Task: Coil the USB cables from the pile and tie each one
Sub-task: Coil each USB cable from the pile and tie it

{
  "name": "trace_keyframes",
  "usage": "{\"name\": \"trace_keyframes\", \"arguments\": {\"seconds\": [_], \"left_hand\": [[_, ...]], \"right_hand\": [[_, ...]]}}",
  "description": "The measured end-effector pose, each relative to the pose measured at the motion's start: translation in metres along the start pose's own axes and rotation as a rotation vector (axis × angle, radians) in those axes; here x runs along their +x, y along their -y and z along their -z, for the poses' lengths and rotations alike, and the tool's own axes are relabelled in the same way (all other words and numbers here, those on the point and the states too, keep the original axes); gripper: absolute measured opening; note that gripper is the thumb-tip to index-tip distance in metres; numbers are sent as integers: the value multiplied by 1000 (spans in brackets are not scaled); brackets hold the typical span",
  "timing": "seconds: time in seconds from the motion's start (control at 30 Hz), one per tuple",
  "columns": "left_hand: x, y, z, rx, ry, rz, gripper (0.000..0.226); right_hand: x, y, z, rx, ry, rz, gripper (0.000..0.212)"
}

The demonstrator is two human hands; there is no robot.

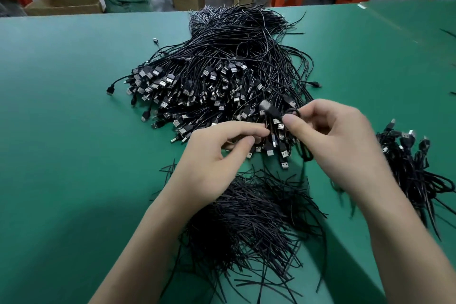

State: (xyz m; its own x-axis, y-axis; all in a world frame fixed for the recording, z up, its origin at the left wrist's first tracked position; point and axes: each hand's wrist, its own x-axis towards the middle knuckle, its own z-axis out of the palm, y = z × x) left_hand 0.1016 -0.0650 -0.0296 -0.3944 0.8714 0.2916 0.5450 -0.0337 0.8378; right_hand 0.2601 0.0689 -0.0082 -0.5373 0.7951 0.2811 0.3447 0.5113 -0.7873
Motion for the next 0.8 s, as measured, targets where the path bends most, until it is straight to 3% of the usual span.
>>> {"name": "trace_keyframes", "arguments": {"seconds": [0.17,0.27,0.33,0.43,0.63,0.7,0.8], "left_hand": [[4,24,12,183,5,195,21],[7,35,15,337,5,249,15],[11,39,13,389,16,288,11],[24,38,5,538,51,310,12],[53,44,-19,943,112,353,65],[57,49,-26,985,152,372,65],[57,56,-30,922,164,375,48]], "right_hand": [[9,-26,55,-401,-245,-203,39],[12,-69,99,-347,-237,-421,57],[12,-99,123,-336,-238,-470,73],[10,-85,117,-414,-233,-399,58],[7,-13,54,-411,-3,-159,12],[4,-5,33,-383,123,-97,10],[1,-3,9,-358,233,-62,13]]}}
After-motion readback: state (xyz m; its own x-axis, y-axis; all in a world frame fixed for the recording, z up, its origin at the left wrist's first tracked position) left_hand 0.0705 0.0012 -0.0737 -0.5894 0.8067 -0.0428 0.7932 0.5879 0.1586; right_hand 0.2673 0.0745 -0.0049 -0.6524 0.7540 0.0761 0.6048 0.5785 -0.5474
